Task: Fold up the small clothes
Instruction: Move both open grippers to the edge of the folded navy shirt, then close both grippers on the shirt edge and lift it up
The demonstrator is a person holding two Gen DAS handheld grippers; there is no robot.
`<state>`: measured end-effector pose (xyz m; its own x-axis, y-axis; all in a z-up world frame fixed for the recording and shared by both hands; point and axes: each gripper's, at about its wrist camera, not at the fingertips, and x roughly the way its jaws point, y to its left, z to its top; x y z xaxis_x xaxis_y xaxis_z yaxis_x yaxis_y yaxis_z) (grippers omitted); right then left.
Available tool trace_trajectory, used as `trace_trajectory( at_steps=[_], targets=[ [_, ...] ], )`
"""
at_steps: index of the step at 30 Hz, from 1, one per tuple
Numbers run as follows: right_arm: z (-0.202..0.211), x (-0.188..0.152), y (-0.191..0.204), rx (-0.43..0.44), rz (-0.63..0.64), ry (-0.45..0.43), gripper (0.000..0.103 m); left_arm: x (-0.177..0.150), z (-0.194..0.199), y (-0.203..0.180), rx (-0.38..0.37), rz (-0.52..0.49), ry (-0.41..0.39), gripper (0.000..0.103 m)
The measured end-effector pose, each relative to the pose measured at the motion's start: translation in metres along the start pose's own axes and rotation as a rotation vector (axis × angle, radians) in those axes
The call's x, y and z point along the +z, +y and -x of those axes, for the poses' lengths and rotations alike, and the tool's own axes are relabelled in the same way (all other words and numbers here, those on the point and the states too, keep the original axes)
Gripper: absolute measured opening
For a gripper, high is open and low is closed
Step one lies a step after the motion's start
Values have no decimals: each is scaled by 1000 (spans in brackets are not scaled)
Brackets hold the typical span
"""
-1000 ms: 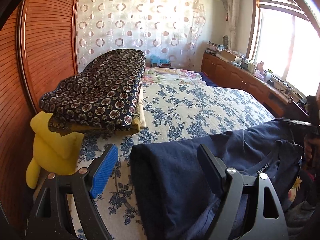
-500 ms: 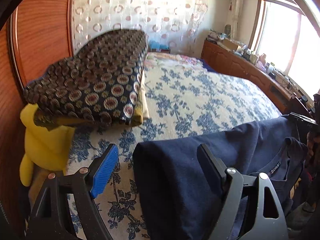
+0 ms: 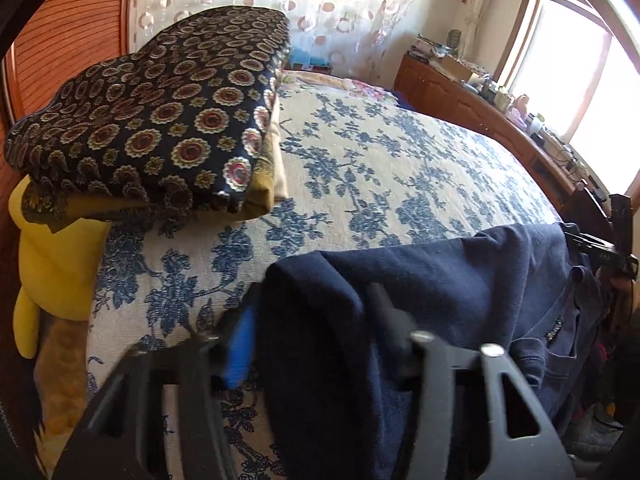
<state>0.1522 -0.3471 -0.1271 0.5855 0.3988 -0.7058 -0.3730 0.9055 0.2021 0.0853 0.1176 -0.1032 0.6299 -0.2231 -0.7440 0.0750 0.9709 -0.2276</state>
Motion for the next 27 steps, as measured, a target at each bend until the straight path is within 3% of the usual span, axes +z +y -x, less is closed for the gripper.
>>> trace_trajectory(
  at_steps=[1,3,5,6,8,11,20,27],
  targets=[
    [0,0,2,9,7,-2,69,0,0,0,-3,-2,0,35],
    [-1,-3,8,26,34,-4,57,-2,0,-1,-31,2,4,24],
    [-2,-6,15,66,61,8,16,-3,2,-4,-41,7,1,15],
    [-1,-7,19,75,72,10,14,-5,6,-7,-42,2,-18,15],
    [8,-10,26,47,94,-21,11,-7,20,-13,-53,-7,-55,13],
    [41,-11,26,79,70,-114,10,-6,56,-25,-106,-16,-138,13],
    [176,-6,40,106,115,-376,9,-1,191,-63,-187,-79,-465,12],
    [274,0,42,117,151,-546,9,23,264,-71,-201,-105,-653,12]
  ],
)
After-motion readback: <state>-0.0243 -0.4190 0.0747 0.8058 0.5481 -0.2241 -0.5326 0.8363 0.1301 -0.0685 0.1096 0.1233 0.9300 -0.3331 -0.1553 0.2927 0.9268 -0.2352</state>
